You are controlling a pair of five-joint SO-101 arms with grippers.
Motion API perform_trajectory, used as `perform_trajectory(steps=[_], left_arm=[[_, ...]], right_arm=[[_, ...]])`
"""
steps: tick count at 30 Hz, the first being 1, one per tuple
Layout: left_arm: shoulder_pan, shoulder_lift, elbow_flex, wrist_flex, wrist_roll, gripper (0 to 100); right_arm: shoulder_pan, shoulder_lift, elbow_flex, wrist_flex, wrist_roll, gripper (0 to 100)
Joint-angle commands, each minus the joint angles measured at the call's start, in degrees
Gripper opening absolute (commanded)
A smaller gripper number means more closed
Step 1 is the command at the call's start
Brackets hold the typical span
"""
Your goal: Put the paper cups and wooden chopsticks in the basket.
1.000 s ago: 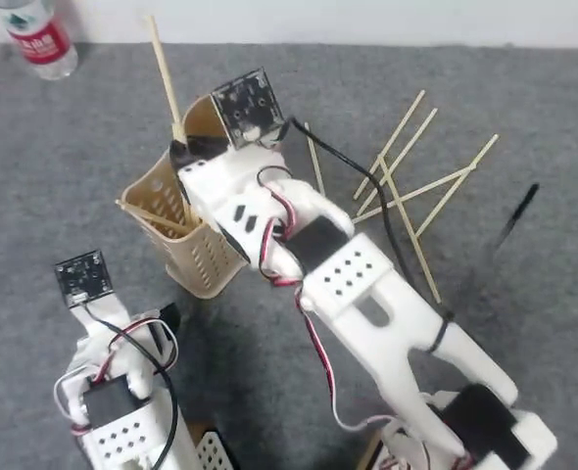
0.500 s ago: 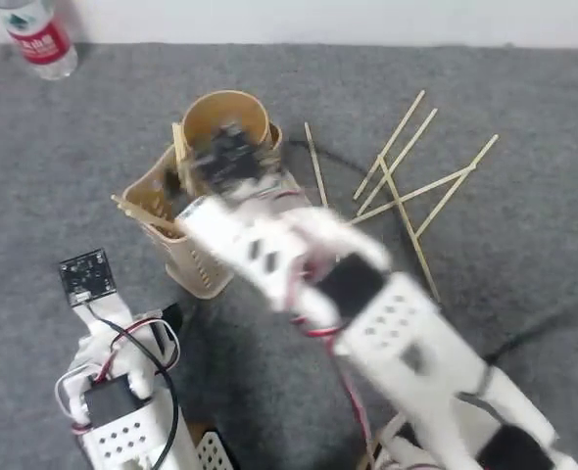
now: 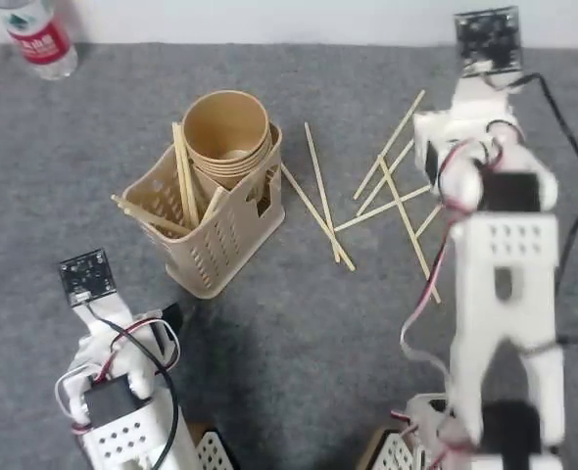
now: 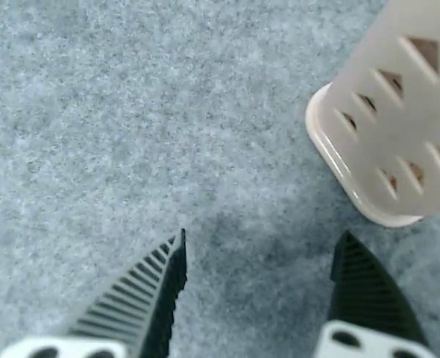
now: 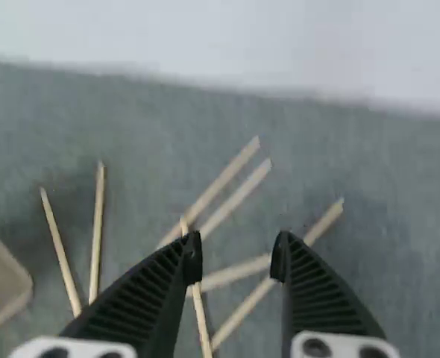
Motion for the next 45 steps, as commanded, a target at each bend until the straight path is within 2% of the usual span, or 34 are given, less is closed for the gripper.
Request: perform_trajectory(steps=[1,4,7,13,27,29,33,39,42,45], left_arm=[[0.9,-4.4,-0.2,0.0,0.7,30],[0.9,-4.4,-0.2,-0.1,0.7,30],[0.9,-4.4,-0.2,-0.1,0.7,30],[0.9,-4.4,-0.2,-0.1,0.7,30],[0.9,-4.4,-0.2,-0.1,0.6,30],[0.9,-4.4,-0.2,-0.1,0.6,30],[0.9,-4.4,-0.2,-0.1,0.6,30],[0.9,-4.4,-0.2,-0.1,0.6,30],[0.9,-4.4,-0.2,-0.1,0.6,30],[0.9,-4.4,-0.2,-0.1,0.6,30]], right_arm=[[-0.9,9.2,-3.2,1.5,6.2,16.5],[-2.2,17.6,-4.6,1.6,11.9,9.9],[-1.8,25.1,-7.5,2.7,13.0,1.7],[-1.9,37.2,-15.3,7.3,15.3,8.0],[-2.2,49.8,-22.0,7.1,15.6,6.7],[-2.2,50.2,-22.5,7.1,15.7,0.2],[-1.8,48.8,-26.5,10.0,15.5,0.6],[-2.3,36.7,-45.1,26.4,13.9,0.6],[-4.7,29.1,-54.1,30.5,10.9,0.6],[-10.4,23.6,-58.4,31.7,9.8,0.6]])
